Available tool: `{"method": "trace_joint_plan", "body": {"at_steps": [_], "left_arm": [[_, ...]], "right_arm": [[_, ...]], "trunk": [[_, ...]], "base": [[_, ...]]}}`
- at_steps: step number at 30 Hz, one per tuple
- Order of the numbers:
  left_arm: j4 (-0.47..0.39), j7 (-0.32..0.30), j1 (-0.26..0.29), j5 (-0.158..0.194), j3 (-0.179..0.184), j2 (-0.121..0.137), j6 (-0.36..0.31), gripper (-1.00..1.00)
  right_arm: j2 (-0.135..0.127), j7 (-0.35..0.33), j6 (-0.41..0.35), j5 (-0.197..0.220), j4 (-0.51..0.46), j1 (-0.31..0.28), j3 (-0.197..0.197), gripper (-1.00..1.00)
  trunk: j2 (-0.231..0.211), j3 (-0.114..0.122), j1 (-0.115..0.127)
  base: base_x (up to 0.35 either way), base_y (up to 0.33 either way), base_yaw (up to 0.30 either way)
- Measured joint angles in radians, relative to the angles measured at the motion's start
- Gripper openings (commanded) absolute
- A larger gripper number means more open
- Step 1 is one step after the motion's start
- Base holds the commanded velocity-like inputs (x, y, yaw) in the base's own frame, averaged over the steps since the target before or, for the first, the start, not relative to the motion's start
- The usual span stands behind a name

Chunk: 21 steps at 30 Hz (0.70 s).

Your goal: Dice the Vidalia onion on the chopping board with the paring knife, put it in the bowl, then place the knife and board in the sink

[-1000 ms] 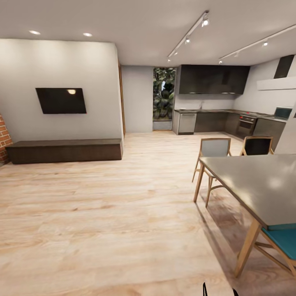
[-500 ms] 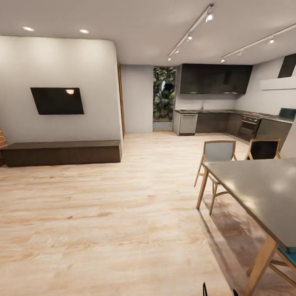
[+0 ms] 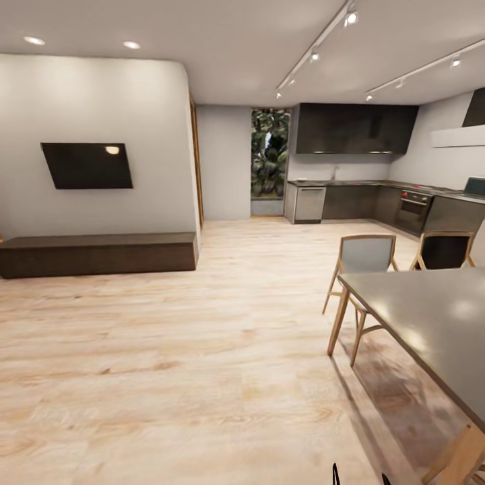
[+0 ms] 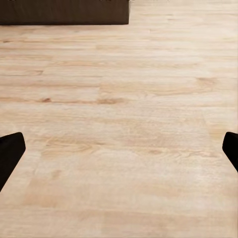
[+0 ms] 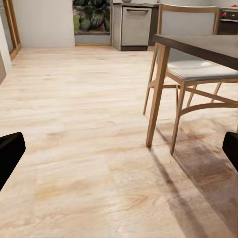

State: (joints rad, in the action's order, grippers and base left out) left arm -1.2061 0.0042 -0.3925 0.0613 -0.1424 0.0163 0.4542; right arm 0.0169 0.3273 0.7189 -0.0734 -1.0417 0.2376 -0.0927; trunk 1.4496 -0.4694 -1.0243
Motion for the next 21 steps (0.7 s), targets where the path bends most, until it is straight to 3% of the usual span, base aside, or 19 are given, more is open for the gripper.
{"method": "trace_joint_plan", "body": {"at_steps": [21], "left_arm": [[0.015,0.0,0.0,0.0,0.0,0.0,0.0,1.0]], "right_arm": [[0.0,0.0,-0.001,0.0,0.001,0.0,0.0,1.0]], "trunk": [[0.0,0.0,0.0]], "base": [[0.322,0.0,0.0]]}}
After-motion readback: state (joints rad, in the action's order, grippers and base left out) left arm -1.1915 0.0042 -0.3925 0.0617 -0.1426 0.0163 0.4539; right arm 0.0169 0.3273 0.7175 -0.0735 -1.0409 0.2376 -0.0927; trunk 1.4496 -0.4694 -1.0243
